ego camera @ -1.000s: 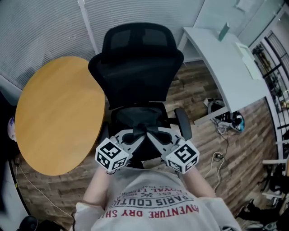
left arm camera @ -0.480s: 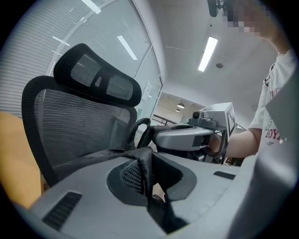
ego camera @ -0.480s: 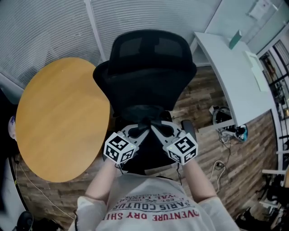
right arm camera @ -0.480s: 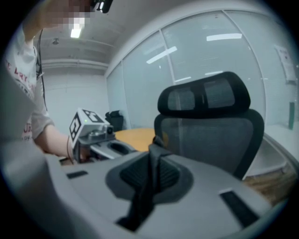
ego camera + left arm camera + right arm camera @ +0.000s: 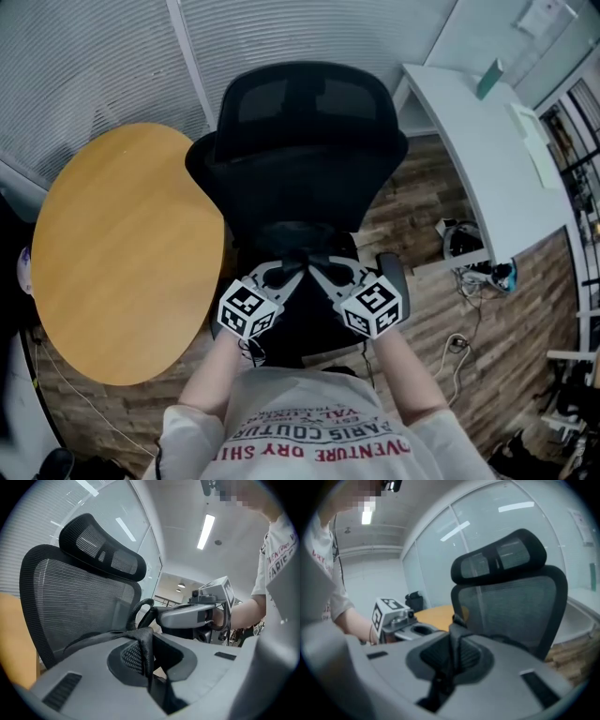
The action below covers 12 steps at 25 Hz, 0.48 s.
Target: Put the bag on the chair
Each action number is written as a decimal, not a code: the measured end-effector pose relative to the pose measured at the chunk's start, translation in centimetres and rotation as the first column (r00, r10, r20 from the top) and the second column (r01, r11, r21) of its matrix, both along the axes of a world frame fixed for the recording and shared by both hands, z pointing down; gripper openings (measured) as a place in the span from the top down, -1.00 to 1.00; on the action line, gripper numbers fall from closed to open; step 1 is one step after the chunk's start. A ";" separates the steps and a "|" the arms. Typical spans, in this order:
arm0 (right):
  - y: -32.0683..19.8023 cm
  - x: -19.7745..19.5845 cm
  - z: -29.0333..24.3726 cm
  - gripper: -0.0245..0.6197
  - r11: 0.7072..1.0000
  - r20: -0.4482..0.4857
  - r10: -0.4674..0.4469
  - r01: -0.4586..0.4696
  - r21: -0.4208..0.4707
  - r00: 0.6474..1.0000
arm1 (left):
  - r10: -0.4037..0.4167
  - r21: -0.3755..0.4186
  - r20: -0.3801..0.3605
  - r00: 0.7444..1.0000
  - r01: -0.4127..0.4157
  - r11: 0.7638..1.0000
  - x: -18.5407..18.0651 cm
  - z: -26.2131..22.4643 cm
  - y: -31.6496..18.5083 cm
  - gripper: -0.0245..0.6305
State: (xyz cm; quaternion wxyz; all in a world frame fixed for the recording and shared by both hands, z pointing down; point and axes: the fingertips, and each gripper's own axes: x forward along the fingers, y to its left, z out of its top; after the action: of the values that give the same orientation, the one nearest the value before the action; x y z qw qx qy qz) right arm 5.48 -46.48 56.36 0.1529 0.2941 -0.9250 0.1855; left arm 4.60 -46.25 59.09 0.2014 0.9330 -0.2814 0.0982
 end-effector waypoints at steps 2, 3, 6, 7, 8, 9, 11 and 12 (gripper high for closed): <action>0.0 0.1 1.0 0.76 0.999 0.018 0.003 -0.002 -0.044 1.000 | -0.018 0.005 -0.006 1.000 0.018 1.000 0.1 0.9 -0.3 0.75; 0.0 0.1 1.5 0.75 0.998 0.026 0.003 -0.001 -0.062 1.000 | -0.033 0.004 -0.017 0.999 0.034 0.999 0.1 1.2 -0.5 0.75; 0.4 0.6 3.1 0.73 0.996 0.008 -0.005 0.005 -0.093 1.000 | -0.075 -0.011 -0.049 0.996 0.075 0.997 0.2 2.1 -1.1 0.74; 0.6 0.8 3.8 0.71 0.996 -0.015 -0.008 0.006 -0.094 1.000 | -0.080 -0.016 -0.045 0.996 0.080 0.997 0.2 2.6 -1.1 0.73; 0.8 1.0 4.5 0.70 0.996 -0.042 -0.011 0.007 -0.091 0.999 | -0.081 -0.019 -0.032 0.996 0.080 0.997 0.3 3.1 -1.1 0.73; 0.9 1.2 5.2 0.69 0.996 -0.073 -0.016 0.009 -0.089 0.997 | -0.079 -0.020 -0.014 0.997 0.079 0.997 0.2 3.8 -1.1 0.72; 1.1 1.5 7.0 0.67 0.996 -0.143 -0.029 0.016 -0.091 0.989 | -0.068 -0.014 0.025 0.997 0.069 0.998 0.1 4.9 -1.2 0.72; 1.1 1.8 8.0 0.66 0.995 -0.177 -0.036 0.019 -0.096 0.984 | -0.058 -0.010 0.042 0.997 0.058 0.998 0.1 5.2 -1.3 0.72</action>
State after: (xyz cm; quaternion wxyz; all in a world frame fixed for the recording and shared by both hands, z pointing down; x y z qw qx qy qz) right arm 7.31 -45.43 64.32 0.2515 0.2895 -0.9018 0.1995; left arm 4.69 -47.54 64.29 0.2034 0.9211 -0.3121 0.1135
